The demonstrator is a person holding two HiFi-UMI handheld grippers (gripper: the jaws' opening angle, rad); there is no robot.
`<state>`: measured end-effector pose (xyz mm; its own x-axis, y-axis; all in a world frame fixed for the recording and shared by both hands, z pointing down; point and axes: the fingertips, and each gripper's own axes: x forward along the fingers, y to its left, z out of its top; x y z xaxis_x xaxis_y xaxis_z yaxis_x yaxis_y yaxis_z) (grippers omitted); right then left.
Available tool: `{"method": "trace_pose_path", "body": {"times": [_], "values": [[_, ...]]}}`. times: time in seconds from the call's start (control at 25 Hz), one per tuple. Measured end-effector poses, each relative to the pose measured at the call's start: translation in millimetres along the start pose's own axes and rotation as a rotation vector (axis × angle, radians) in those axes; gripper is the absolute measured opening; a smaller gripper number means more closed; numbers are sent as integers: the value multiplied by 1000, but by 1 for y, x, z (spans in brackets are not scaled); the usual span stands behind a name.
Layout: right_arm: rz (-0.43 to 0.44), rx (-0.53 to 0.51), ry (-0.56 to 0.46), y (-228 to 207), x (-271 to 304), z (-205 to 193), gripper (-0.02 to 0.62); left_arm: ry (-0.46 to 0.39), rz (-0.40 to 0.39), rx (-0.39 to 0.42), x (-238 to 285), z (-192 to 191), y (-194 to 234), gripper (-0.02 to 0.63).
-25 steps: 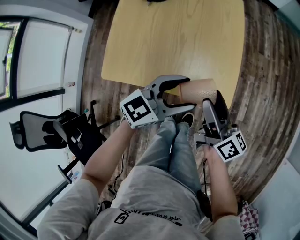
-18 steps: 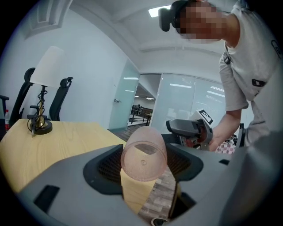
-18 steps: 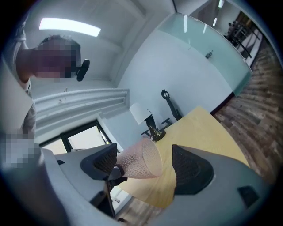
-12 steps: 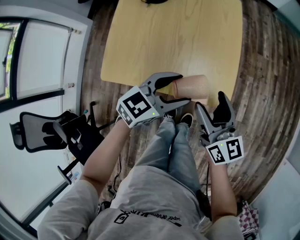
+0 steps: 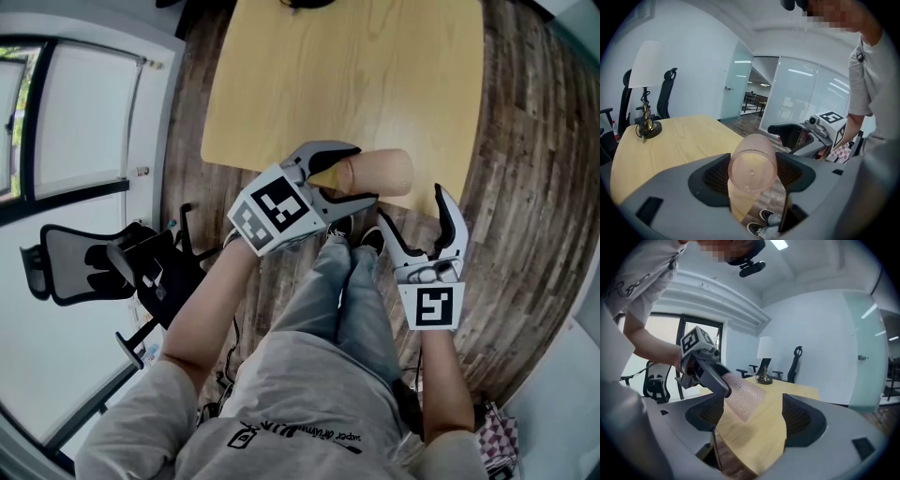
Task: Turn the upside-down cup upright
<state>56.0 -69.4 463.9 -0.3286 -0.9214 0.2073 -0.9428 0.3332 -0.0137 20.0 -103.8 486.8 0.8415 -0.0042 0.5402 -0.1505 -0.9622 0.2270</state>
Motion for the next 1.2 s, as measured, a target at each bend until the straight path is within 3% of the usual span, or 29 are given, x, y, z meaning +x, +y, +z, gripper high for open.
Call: {"method": "trace_pose_path", "body": {"times": [0.08,0.24,0.48,0.88,1.2], "values": [[-11,-58,18,3,0,-1,362,20,0,0,0,1,-2,302],[8,-286,172,11,-2,-19,362,81,4,25,0,1,-8,302],[-22,-448,179,18,3,-19,362,148,9,56,6,5,-17,302],[-51,-591,243,19,10,-29,362,242,8,109,14,6,-34,302],[-52,-666,279,19,15,-35,362,271,-22,127,21,8,-45,302]]}}
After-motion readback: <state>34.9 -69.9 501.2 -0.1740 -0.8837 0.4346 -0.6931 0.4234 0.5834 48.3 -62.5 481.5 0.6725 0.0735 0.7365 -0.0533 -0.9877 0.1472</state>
